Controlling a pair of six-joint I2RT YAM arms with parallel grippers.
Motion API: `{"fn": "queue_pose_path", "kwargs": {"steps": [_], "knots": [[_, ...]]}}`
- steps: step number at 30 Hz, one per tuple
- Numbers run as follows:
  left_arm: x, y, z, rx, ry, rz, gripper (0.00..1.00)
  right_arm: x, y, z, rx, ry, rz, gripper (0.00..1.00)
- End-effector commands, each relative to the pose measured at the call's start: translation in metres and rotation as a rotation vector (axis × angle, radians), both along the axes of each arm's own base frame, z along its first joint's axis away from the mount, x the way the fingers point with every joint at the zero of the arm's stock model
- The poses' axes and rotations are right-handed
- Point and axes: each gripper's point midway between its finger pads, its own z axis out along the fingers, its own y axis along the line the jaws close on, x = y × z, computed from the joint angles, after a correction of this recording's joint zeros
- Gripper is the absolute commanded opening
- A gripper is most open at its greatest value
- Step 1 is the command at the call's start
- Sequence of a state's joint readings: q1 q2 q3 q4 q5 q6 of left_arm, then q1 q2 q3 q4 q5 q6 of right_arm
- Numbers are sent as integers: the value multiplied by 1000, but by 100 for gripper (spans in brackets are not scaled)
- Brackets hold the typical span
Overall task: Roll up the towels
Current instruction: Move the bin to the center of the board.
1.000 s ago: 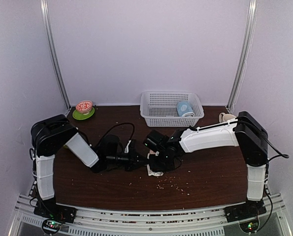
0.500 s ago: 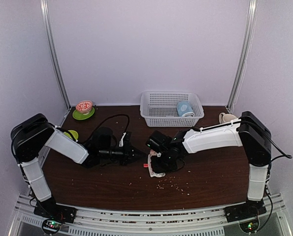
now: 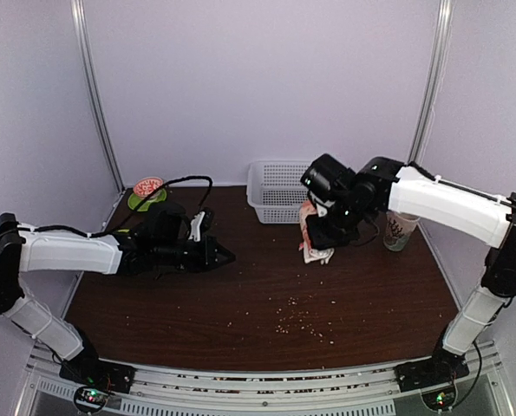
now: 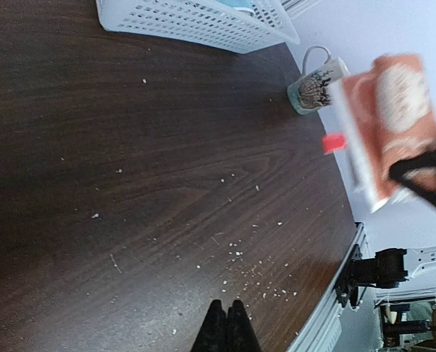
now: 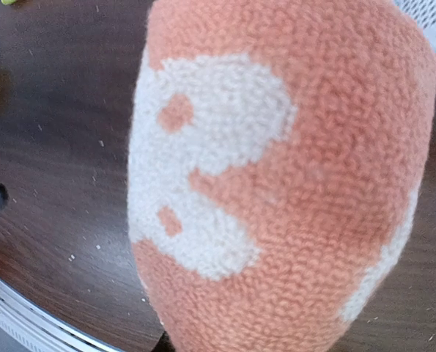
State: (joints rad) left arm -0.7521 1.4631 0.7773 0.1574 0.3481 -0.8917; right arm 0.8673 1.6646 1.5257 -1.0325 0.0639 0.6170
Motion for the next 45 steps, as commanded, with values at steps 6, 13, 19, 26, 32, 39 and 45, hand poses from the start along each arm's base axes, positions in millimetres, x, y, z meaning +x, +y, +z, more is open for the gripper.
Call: {"fn": "queue_pose_path", "kwargs": {"steps": [6,13,19,26,32,39,45], "knots": [[50,17,18,127,-113,138,0,83,-51,105,18,-237,-76,0],[102,15,34,97,-100,189,0,167,-46,116,182,-306,-131,0],[151,15,18,134,-53,228,29,236,-43,105,213,-340,-153,0],[173,28,7,154,-20,293,58,293,-41,53,237,-345,-212,0],[166,44,-13,201,27,302,57,318,-39,10,208,-346,-242,0],[154,51,-20,218,46,298,55,307,-21,-38,245,-196,-211,0],[150,53,-27,224,60,296,54,277,-16,-55,203,-98,-151,0]]}}
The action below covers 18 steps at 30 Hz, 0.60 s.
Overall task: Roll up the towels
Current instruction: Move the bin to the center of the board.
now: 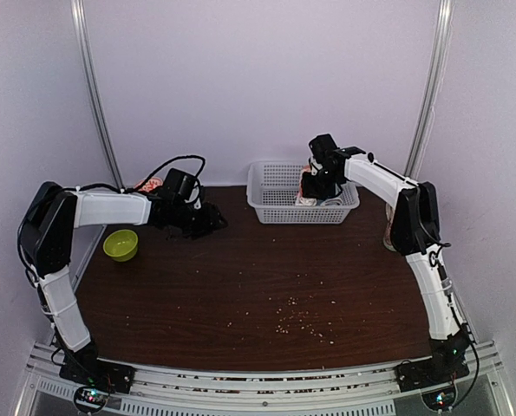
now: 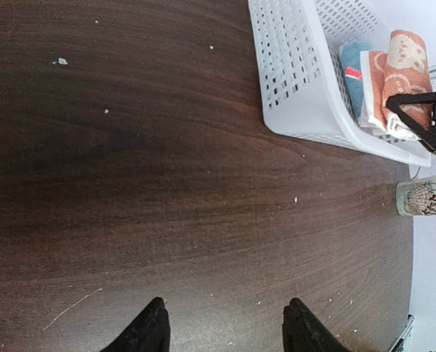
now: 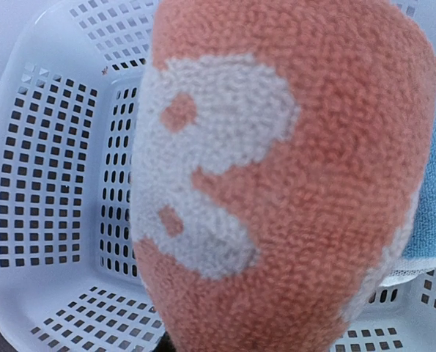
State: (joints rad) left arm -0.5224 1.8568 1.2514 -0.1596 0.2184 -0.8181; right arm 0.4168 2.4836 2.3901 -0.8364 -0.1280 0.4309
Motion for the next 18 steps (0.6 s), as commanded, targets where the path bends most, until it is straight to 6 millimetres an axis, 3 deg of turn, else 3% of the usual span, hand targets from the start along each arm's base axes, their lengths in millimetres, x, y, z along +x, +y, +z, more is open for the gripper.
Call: {"fn": "queue_pose_path", "kwargs": {"steps": [1,8,12,16,18], "knots": [[1,5,13,-11,-35,5,54,-22,7,14,13,29,49,0],[2,4,17,-16,-41,5,54,-52,21,12,19,94,120,0],[1,6,22,-18,-49,9,54,-67,28,22,41,84,132,0],[-4,8,25,-18,-47,7,54,-89,36,24,66,117,158,0],[-7,10,26,-17,-46,8,54,-106,40,15,48,148,178,0]]}}
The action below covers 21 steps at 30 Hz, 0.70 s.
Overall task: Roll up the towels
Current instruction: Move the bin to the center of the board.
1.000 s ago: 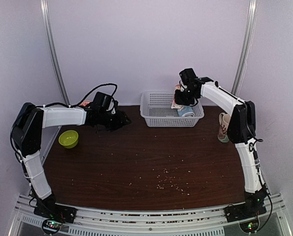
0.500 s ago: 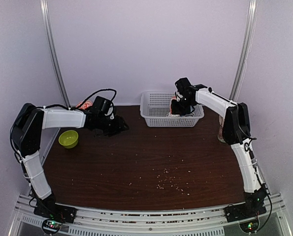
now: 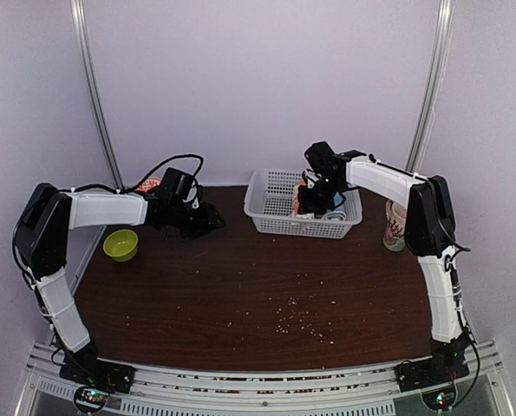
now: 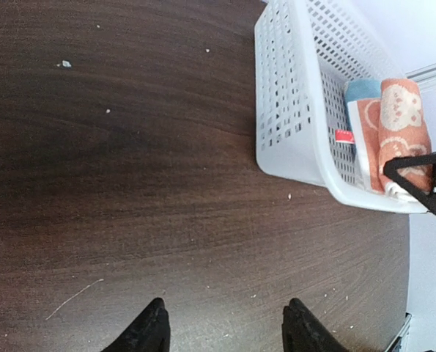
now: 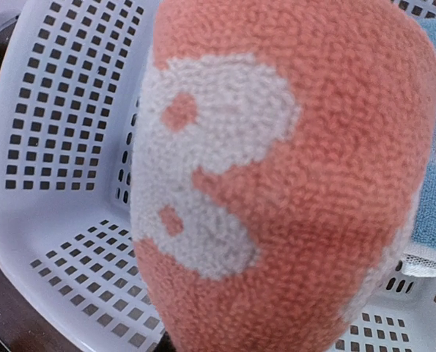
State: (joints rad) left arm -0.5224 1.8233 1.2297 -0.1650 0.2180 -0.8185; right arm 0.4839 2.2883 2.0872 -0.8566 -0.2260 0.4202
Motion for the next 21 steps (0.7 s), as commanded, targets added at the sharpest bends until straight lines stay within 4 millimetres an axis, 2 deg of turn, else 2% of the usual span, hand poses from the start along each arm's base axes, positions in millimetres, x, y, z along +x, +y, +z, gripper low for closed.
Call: {"fn": "queue_pose_path", "kwargs": {"steps": [1,6,8,10,13,15,18,21], "knots": [[-4,8,20,-14,-41,10,54,-36,17,19,35,11,56,0],[-16,17,22,-17,-43,24,54,-77,15,7,45,59,59,0],[-21,21,24,-16,-47,30,54,-91,13,8,61,62,56,0],[-24,25,24,-13,-50,36,54,-96,8,11,67,52,37,0],[-28,27,22,-8,-48,40,54,-88,-5,22,79,21,-50,0],[-29,27,21,-12,-44,37,54,-78,-5,33,140,-8,-96,0],[-31,25,20,-26,-39,34,53,-67,11,47,240,-32,-88,0],[-30,23,22,-44,-40,33,53,-63,20,38,246,19,-65,0]]}}
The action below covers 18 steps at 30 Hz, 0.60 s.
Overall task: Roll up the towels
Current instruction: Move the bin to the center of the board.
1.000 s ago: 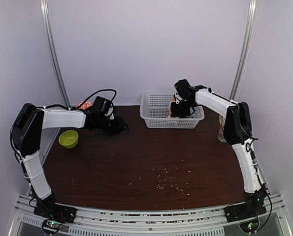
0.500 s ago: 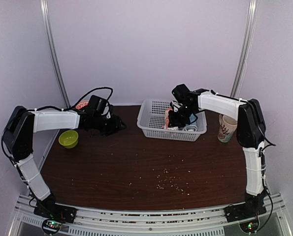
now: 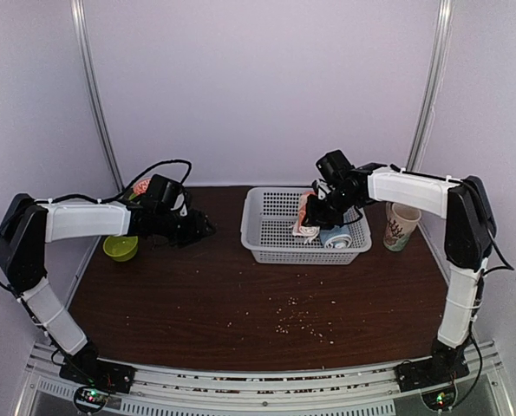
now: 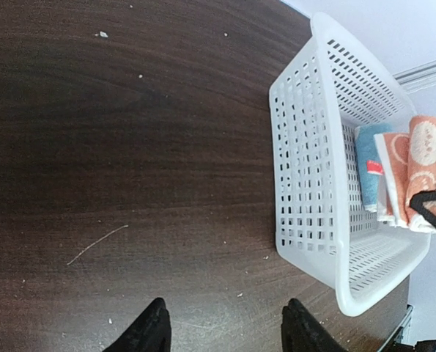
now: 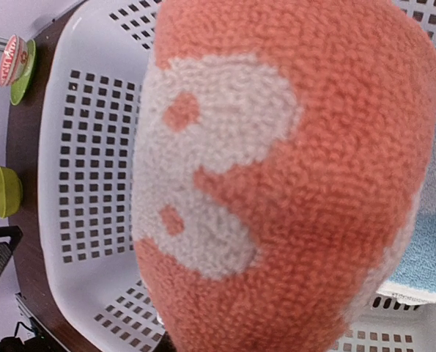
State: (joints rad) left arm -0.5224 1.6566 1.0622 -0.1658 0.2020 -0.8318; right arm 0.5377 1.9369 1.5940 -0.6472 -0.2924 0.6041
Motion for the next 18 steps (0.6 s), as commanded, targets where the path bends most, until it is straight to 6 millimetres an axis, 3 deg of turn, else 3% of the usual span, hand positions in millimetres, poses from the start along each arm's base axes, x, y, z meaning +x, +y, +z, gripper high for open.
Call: {"fn": "queue_pose_path", "kwargs": {"steps": [1,9,13,18], "knots": [[7,-3,17,-53,-44,9,53,18,18,9,85,-7,-5,0],[10,-8,18,-64,-45,-9,53,36,16,-30,112,55,6,0],[9,-8,12,-58,-32,-14,53,45,4,-50,66,88,-10,0],[9,-7,8,-47,-24,-12,53,50,-14,-58,-50,98,-33,0]]}}
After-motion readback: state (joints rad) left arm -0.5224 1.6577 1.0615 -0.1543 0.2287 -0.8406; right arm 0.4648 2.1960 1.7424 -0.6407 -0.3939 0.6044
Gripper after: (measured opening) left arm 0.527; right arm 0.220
